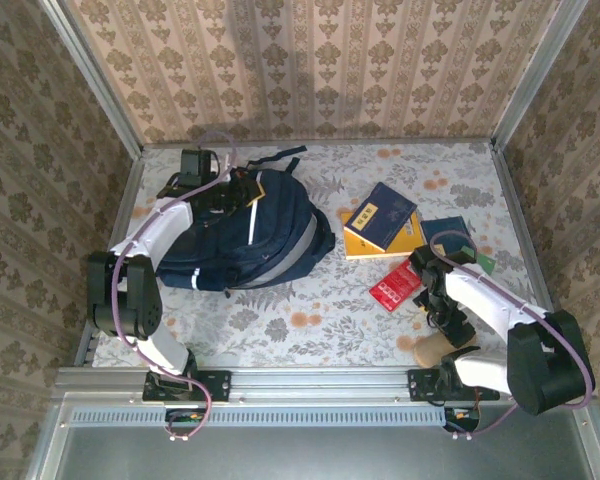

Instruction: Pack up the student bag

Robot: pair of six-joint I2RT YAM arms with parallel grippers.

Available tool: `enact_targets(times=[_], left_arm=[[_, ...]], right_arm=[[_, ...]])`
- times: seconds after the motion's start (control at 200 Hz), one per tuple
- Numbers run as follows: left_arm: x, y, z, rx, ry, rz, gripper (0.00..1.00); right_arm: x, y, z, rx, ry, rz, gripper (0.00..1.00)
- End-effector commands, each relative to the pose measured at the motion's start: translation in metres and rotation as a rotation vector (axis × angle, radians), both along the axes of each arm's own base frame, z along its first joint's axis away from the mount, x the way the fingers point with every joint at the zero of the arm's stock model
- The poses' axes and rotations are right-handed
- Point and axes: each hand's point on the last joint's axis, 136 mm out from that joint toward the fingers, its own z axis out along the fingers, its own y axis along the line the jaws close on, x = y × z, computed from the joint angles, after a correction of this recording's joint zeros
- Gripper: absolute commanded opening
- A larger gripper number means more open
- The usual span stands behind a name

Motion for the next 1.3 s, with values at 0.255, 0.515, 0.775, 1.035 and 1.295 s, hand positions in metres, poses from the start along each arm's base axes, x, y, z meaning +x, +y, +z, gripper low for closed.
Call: enact_targets(times=[0.255,0.515,0.775,1.035,1.295], left_arm=[[0.005,-0.001,0.018,-0.063,-0.048,-0.004,0.00],[0.006,-0.001,0.018,-0.064,-0.049,-0.004,0.00],[0.005,0.000,0.015,-0.062,-0.044,-0.003,0.00],[0.006,-0.001,0.015,-0.064,-0.042,-0.003,0.00],[0.007,0.000,0.014,-0.064,-0.041,-0.001,0.00]], right_arm=[[0.074,0.068,-0.003,0.300,-0.369,0.074,0.86],[0.120,0.096,0.054,0.410,-0.598,0.174,0.82],[0.112,0.075,0.061,0.284,-0.536,0.305,0.82],[0.072,0.039,0.032,0.082,-0.171,0.386,0.91],[0.048,0.048,0.015,0.162,-0.163,0.287,0.99]])
